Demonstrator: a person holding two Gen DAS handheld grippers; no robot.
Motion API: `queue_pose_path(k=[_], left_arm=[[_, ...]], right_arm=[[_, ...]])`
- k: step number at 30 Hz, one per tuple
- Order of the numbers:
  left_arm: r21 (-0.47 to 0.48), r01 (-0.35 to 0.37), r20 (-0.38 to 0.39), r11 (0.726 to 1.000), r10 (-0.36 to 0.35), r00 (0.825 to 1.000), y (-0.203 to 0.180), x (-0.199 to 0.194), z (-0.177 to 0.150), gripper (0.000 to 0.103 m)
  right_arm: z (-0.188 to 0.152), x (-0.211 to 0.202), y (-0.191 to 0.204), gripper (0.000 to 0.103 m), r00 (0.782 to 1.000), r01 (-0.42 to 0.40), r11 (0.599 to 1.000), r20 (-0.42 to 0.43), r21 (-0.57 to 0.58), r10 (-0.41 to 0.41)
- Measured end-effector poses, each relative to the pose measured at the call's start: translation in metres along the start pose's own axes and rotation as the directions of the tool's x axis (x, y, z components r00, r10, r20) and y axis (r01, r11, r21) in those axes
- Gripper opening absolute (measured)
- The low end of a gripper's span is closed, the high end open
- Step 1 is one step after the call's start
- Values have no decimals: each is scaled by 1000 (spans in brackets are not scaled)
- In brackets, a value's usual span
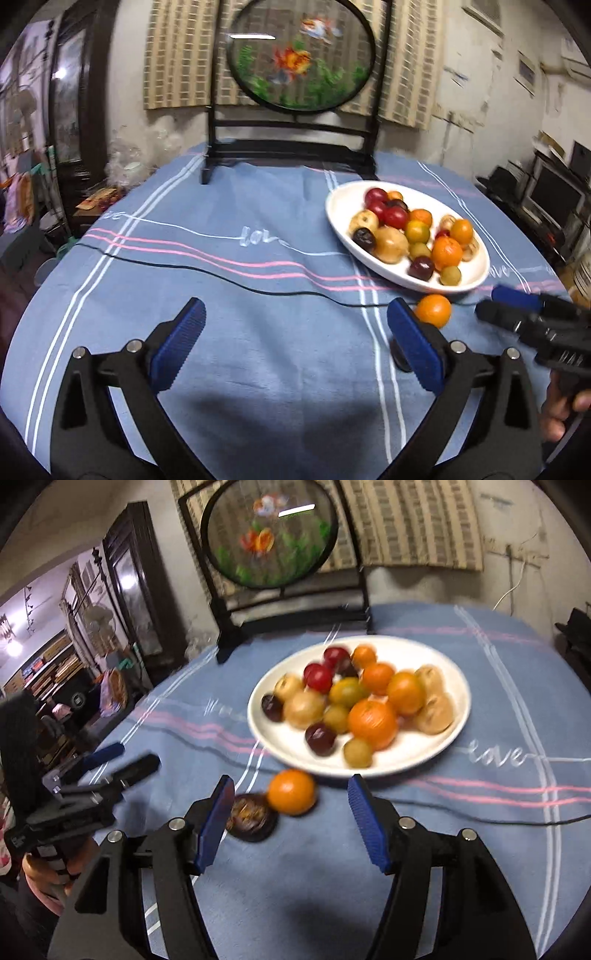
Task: Organize fruits
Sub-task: 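Move the right tool to the tangerine while the left tool approaches the last dark brown fruit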
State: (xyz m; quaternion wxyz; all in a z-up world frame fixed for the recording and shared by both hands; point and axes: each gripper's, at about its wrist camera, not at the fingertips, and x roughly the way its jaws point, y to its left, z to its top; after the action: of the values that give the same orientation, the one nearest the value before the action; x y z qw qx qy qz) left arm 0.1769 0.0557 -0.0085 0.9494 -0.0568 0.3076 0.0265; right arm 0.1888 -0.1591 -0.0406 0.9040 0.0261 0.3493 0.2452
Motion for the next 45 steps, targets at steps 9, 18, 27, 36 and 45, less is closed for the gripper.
queue_pose_path(k=[9, 18, 27, 36, 45], left_arm=[[14, -16, 16, 1000, 15, 1000, -3, -4, 4, 100], [4, 7, 22, 1000, -7, 1000, -2, -9, 4, 100], [2, -1, 27, 1000, 0, 1000, -2, -10, 6, 100], [-5, -11, 5, 1000, 11, 1000, 2, -4, 5, 100], [117, 179, -75, 977, -171, 982, -41, 7, -8, 100]], right_arm=[[-6, 20, -1, 65, 999, -2, 1000, -46, 30, 4], [0, 43, 0, 57, 997, 0, 999, -72, 48, 3], [1, 57, 2, 47, 994, 8, 999, -106, 51, -3], [-3, 46, -4, 41, 995, -10, 996, -101, 85, 19], [-5, -20, -33, 41, 999, 31, 995, 40, 98, -35]])
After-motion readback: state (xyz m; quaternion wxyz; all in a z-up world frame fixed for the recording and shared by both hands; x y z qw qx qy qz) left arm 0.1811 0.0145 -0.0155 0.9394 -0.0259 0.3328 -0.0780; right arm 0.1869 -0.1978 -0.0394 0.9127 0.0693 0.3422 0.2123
